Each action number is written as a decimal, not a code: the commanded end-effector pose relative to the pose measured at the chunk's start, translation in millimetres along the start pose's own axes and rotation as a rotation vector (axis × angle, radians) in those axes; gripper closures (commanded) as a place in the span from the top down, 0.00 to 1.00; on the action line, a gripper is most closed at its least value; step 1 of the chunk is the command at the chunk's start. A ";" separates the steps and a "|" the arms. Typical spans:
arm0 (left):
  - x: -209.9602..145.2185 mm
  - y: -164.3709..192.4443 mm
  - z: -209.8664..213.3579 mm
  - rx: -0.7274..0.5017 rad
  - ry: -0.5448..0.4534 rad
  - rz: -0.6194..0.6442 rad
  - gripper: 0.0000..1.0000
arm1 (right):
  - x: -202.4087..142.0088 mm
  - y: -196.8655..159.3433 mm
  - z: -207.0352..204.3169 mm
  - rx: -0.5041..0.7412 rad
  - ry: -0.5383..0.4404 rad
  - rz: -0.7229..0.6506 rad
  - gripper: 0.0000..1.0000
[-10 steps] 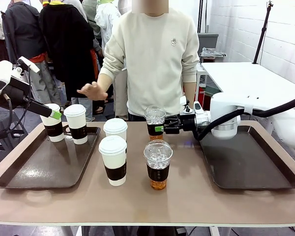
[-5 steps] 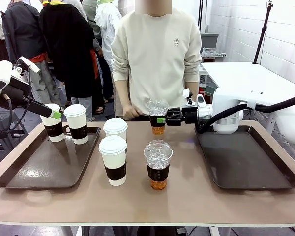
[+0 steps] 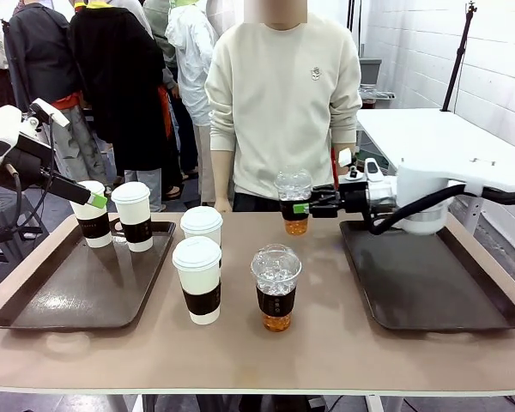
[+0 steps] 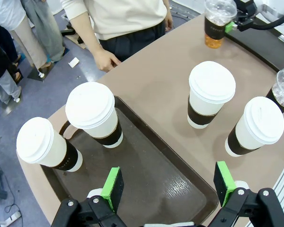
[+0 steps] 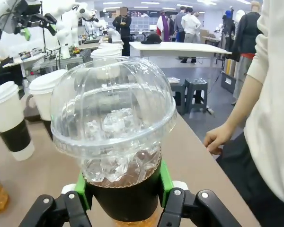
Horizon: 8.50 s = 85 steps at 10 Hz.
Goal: Distribute the coffee onto the tray.
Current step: Pick up one iced Americano and place it on the right Handle tray, then pick up another iced Americano from the middle of the table and place it on the right Handle tray.
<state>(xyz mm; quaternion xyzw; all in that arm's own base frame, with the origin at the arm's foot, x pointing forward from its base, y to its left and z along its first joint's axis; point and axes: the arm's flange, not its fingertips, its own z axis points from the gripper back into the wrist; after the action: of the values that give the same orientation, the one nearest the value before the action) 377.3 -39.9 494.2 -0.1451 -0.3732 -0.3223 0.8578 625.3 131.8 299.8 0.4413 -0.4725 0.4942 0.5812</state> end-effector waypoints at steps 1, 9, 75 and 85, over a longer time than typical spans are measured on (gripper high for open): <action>-0.9 1.3 0.1 -0.007 0.000 0.003 1.00 | 11.3 23.2 24.3 -0.005 -0.021 -0.026 0.64; -0.9 1.3 0.1 -0.007 0.000 0.003 1.00 | 3.6 24.3 53.2 -0.032 -0.019 -0.023 0.64; -0.9 1.3 0.1 -0.007 0.000 0.003 1.00 | 70.6 107.8 317.9 -0.474 0.102 -0.111 1.00; -0.9 1.3 0.1 -0.007 0.000 0.003 1.00 | 262.3 75.4 178.4 -0.094 0.729 0.082 1.00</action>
<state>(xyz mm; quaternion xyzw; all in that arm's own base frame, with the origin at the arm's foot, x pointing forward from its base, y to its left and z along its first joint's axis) 377.2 -40.2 494.3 -0.1450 -0.3731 -0.3227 0.8577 525.1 6.2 585.6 0.2021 -0.3291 0.5859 0.7125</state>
